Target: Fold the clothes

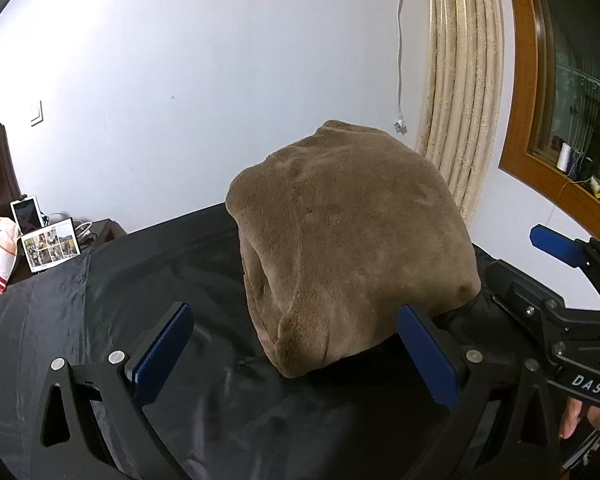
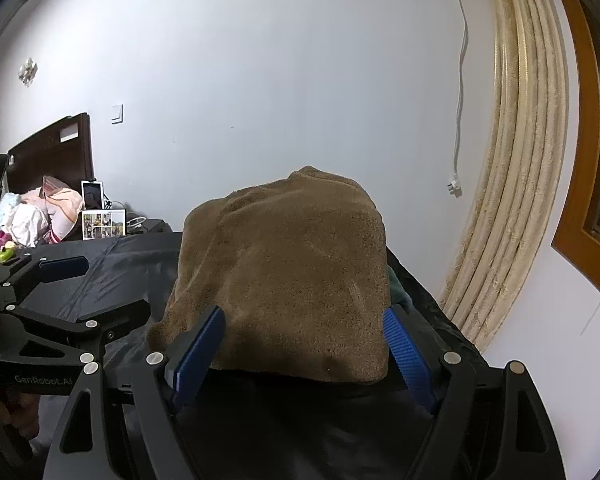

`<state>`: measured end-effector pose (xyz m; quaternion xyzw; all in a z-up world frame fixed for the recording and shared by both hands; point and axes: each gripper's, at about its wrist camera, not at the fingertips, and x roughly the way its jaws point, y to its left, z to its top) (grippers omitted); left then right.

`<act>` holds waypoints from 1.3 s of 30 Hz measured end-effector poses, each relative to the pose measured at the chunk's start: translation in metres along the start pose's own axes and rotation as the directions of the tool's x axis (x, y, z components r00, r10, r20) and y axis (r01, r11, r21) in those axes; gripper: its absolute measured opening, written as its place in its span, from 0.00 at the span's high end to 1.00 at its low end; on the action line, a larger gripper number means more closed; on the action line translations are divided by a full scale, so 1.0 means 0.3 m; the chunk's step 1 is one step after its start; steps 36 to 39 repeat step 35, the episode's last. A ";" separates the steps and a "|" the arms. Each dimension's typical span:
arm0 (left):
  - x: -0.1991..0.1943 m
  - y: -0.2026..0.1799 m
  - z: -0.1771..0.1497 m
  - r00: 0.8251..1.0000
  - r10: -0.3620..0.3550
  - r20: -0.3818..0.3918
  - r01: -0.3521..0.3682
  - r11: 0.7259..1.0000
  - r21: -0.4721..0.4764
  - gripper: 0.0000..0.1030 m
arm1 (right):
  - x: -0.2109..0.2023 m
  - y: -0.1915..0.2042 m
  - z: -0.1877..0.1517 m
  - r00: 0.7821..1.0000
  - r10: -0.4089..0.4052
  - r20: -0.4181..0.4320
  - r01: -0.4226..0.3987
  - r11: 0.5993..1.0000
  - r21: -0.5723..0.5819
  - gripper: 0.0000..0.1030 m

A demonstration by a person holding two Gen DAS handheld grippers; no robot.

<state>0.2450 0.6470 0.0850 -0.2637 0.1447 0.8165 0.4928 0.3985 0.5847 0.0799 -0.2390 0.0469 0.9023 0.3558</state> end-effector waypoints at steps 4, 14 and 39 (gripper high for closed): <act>0.020 0.001 -0.001 1.000 -0.002 -0.008 0.002 1.000 0.001 0.01 | 0.006 0.003 -0.003 1.000 -0.001 -0.005 0.001 1.000 0.003 0.19; 0.018 -0.005 -0.006 1.000 -0.002 -0.023 0.002 1.000 0.002 0.01 | 0.008 0.013 -0.004 1.000 -0.011 0.002 0.011 1.000 -0.001 0.19; 0.032 -0.019 -0.030 1.000 0.012 -0.017 -0.011 0.999 0.031 0.01 | 0.032 0.011 -0.020 0.999 -0.036 0.003 0.036 0.999 0.009 0.19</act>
